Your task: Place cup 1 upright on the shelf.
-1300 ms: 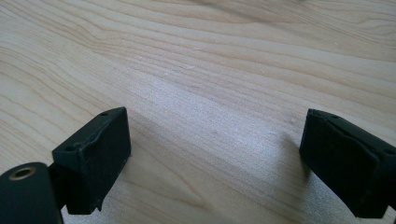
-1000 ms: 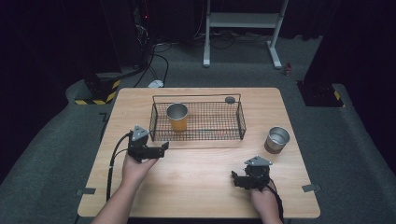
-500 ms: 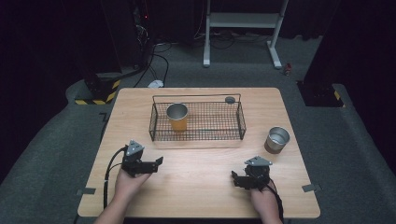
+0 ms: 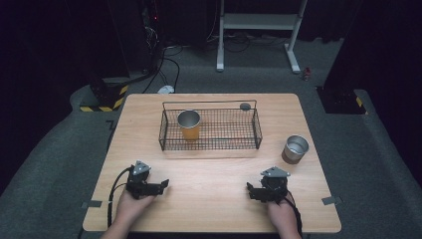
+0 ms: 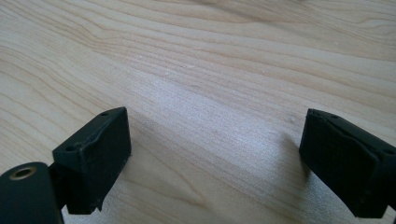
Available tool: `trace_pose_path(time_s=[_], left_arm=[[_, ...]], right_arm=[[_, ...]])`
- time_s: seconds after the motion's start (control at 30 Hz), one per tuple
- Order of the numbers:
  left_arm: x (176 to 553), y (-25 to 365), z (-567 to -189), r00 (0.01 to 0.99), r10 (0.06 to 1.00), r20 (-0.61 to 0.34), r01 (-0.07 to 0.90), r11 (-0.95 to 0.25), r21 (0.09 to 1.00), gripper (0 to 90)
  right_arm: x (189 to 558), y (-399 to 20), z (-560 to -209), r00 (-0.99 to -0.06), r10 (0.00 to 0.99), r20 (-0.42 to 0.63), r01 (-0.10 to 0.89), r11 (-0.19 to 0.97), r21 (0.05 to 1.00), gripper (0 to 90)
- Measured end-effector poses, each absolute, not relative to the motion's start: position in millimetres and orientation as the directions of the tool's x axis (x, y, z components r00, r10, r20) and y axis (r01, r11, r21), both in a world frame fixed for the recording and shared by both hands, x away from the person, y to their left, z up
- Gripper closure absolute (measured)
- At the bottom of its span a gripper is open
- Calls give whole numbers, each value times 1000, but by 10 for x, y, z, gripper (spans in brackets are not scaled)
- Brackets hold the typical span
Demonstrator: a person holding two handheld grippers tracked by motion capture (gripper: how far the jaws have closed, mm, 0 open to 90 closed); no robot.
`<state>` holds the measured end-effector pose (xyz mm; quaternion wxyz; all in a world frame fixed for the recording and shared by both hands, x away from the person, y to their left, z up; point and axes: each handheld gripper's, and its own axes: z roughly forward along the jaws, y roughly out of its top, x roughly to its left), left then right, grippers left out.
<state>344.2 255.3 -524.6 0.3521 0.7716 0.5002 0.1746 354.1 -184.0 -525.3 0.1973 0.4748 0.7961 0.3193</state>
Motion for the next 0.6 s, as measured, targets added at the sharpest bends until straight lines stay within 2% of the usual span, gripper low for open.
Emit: trace_pose_path(time_s=[0.17, 0.3, 0.43, 0.5, 0.6], left_arm=[[3407, 2514, -5268, 443, 894, -60, 643, -270, 716, 63], [3367, 2459, -5287, 417, 909, 1, 631, -291, 719, 95], [3344, 2448, -5292, 394, 919, 9, 631, -278, 724, 93], [3340, 2450, -5292, 395, 919, 9, 631, -279, 724, 93], [3326, 2459, -5293, 398, 917, 7, 628, -278, 727, 103]], right_arm=[[3537, -1847, -5252, -475, 880, -5, 631, 344, 695, 91], [3542, -1844, -5244, -475, 880, -7, 635, 348, 689, 91], [3544, -1871, -5211, -469, 883, -4, 652, 349, 673, 133], [3527, -1912, -5170, -490, 872, 2, 627, 350, 696, 125], [3517, -1964, -5108, -466, 885, -5, 609, 325, 724, 126]])
